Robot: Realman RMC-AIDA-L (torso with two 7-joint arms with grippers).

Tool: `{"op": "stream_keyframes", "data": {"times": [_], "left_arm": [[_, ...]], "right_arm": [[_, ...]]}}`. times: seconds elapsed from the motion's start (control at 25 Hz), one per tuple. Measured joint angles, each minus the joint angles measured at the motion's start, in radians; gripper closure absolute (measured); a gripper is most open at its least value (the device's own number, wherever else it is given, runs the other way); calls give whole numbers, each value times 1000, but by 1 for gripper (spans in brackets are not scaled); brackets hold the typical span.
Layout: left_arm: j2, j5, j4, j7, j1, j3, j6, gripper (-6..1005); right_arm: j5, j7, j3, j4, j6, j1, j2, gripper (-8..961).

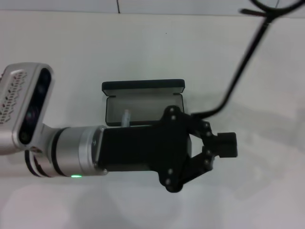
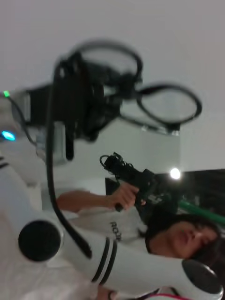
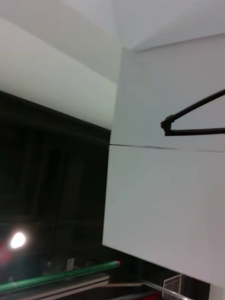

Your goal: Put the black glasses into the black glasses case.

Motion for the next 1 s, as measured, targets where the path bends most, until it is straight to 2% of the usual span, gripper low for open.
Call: {"op": "stream_keyframes", "data": {"times": [0.12, 0.2, 0.32, 1.0], "left_arm": [[-1, -71, 7, 21, 1, 50, 2, 916], [-1, -171, 9, 50, 6, 127, 5, 916], [1, -273, 11, 89, 20, 197, 7, 916], [-1, -409, -1, 110, 54, 215, 18, 915]], "right_arm": [[-5, -76, -24, 98, 16, 55, 0, 869], [-4, -110, -46, 123, 25, 65, 0, 869], [1, -141, -92, 132, 54, 66, 0, 869], [-16, -192, -228, 125, 215, 65, -1, 870]]}}
